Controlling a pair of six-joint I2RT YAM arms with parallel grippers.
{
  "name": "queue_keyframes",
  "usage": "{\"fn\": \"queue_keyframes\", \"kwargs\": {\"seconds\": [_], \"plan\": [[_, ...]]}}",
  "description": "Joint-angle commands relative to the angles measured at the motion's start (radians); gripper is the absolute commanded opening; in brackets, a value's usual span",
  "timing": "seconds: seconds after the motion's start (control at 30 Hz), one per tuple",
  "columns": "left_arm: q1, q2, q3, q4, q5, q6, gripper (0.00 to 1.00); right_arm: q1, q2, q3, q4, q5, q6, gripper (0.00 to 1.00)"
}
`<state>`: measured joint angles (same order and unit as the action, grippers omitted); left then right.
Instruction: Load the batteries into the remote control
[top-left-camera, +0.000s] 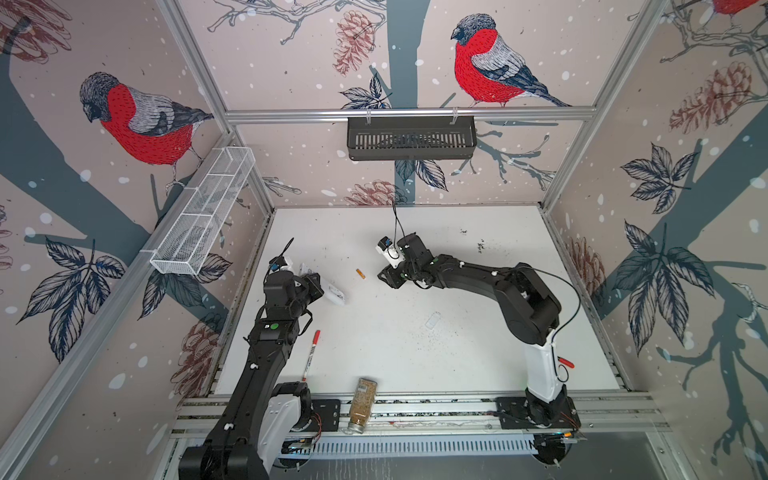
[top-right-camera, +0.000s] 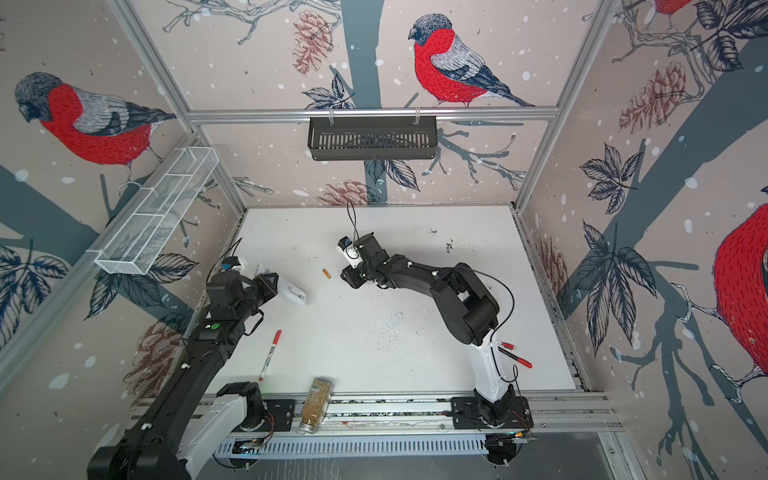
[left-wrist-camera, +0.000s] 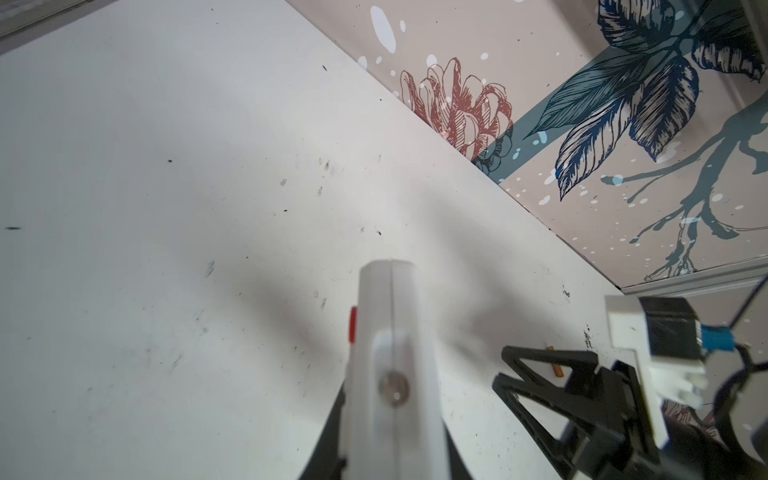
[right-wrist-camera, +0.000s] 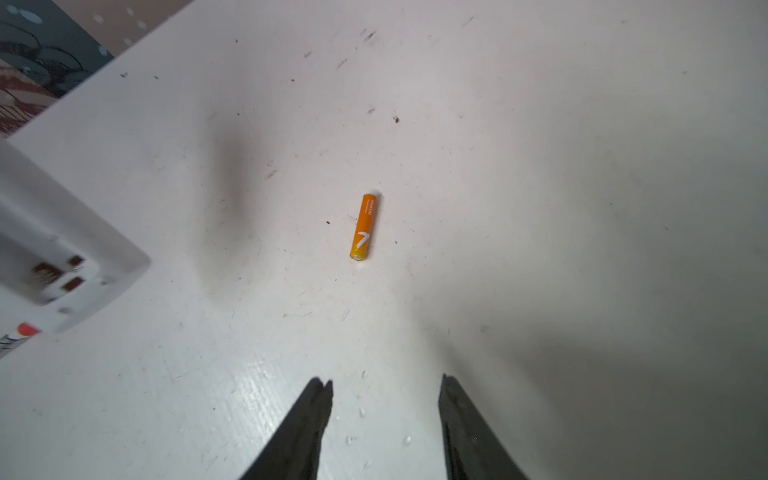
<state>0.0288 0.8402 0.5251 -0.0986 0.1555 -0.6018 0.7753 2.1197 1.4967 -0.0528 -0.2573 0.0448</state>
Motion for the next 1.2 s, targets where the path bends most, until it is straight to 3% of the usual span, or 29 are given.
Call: {"fn": "queue_keyframes", "kwargs": {"seconds": [0.0, 0.2, 0.5, 0.63, 0.9, 1.17], "plan": [[0.007, -0.047, 0.008, -0.107, -0.062, 0.024, 0.0, 0.007, 0.074, 0.098, -0.083, 0.021, -0.051, 0.49], [0.007, -0.087, -0.001, -0.111, -0.018, 0.032, 0.0, -0.022, 0.122, 0.179, -0.113, 0.034, -0.017, 0.51], [0.007, -0.009, -0.015, 0.033, 0.264, 0.049, 0.0, -0.185, -0.109, -0.127, -0.036, 0.134, 0.042, 0.54], [0.007, 0.03, -0.044, 0.111, 0.337, 0.026, 0.0, -0.275, -0.189, -0.242, -0.016, 0.17, 0.043, 0.55], [0.007, 0.041, -0.044, 0.124, 0.366, 0.025, 0.0, -0.392, -0.182, -0.301, -0.026, 0.156, 0.016, 0.55], [0.007, 0.04, -0.053, 0.139, 0.378, 0.021, 0.0, -0.401, -0.139, -0.28, -0.03, 0.166, -0.01, 0.5]]}}
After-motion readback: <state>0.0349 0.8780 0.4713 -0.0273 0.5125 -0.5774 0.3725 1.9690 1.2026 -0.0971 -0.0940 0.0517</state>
